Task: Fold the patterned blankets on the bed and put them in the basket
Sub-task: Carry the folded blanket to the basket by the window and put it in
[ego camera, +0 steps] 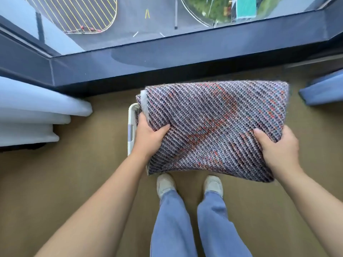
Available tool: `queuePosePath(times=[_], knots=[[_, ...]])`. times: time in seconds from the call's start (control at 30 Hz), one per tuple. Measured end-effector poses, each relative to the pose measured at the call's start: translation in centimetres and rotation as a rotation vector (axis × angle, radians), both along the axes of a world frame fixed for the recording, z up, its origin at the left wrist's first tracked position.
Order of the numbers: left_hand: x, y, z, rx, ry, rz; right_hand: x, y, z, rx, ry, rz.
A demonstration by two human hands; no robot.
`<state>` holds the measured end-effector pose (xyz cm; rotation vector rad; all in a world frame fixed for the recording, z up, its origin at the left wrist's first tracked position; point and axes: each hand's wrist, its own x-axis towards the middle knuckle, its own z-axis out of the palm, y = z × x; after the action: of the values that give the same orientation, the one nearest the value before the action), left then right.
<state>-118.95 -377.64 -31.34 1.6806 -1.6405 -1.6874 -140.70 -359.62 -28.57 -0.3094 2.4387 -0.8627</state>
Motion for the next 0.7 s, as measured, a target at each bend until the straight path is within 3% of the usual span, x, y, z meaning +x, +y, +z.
queuePosePath(times=[0.1, 0.3, 0.57, 0.63, 0.7], knots=[[2.1, -2.2, -8.3, -0.014, -0.097, -0.062, 2.1, -2.2, -8.7, 0.025, -0.033, 0.026], [6.3, -4.6, -18.9, -0.123, -0.499, -0.148, 7.8, -4.1, -20.5, 0.191, -0.104, 0.216], [7.4, -4.3, -22.7, -0.266, -0.537, -0.222, 7.5, -4.2, -23.7, 0.239, 0.084, 0.311], [7.0, -3.2, -22.0, -0.403, -0.613, -0.259, 7.8, -4.2, -23.2, 0.212, 0.111, 0.325], [6.6, -1.3, -20.9, -0.665, -0.67, -0.417, 8.5, -4.3, -22.3, 0.155, 0.241, 0.502]])
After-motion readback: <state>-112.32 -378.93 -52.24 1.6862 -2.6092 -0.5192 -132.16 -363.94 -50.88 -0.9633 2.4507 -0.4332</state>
